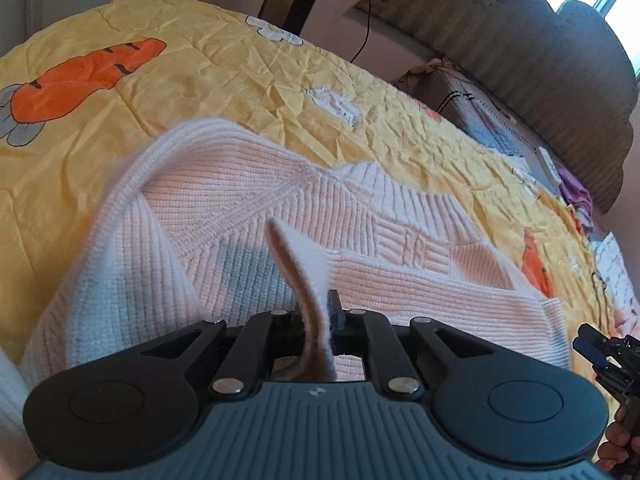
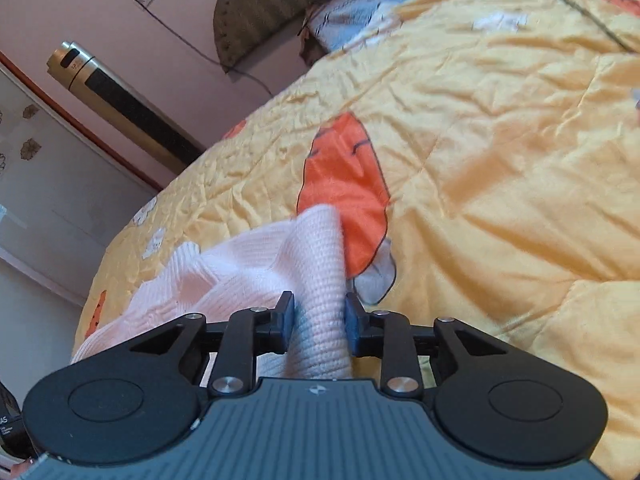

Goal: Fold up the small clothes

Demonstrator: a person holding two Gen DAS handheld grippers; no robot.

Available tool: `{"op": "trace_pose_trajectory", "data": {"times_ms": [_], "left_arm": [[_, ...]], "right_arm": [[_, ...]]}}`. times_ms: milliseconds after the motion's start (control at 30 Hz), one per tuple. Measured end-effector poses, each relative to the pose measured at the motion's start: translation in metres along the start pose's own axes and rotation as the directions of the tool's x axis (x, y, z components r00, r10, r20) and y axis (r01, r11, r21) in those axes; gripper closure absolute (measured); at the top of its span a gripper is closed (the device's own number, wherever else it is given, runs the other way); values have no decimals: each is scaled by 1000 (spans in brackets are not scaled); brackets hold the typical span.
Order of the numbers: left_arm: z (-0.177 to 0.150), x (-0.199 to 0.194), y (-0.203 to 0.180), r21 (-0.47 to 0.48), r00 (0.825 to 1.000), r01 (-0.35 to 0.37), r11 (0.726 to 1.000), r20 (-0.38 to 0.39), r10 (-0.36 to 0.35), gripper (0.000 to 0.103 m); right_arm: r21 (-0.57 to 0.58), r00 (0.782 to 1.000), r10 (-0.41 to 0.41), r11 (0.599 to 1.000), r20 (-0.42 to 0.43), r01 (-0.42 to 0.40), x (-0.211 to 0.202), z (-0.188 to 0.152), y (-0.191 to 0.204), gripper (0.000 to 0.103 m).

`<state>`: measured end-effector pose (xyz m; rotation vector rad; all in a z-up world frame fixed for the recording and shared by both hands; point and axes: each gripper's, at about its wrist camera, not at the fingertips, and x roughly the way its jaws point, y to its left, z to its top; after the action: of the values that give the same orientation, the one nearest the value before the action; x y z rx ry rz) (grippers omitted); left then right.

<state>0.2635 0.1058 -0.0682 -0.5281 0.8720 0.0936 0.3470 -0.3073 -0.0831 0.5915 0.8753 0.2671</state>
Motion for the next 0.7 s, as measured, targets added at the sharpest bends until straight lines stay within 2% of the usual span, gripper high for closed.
{"op": "trace_pose_trajectory", "data": {"times_ms": [67,133,200,267,333,367,500,567,700], "left_arm": [[2,-26,2,13,997,-9,1000,79,8,95],[2,-48,-2,43,987,-23,999,162,16,94],[0,-57,-13,76,977,-38,996,212,21,93],[-4,-51,-32,152,980,-32,988,198,1,79],[-16,-34,-49,221,983,-62,973,182,22,48],[-23,-23,-56,257,984,-83,963,172,39,44],[-49,23,-68,350,991,-123,929,95,95,44],[-63,25,-67,386,983,-152,910,152,100,44],[-69,23,-61,378,983,-137,916,167,78,44]], "right_arm": [[-28,994,22,999,112,-19,-26,-1,11,70],[-73,988,86,994,127,-78,-39,-4,24,68],[-141,989,103,986,105,-88,-38,-9,42,59],[-216,994,86,974,69,-69,-28,-16,58,59],[-294,998,36,955,48,-21,-11,-24,76,52],[-326,999,16,945,40,-2,-3,-28,83,50],[-472,993,-106,873,55,119,25,-46,102,50],[-510,987,-147,845,61,157,34,-53,102,49],[-508,991,-126,851,51,134,36,-59,90,44]]}}
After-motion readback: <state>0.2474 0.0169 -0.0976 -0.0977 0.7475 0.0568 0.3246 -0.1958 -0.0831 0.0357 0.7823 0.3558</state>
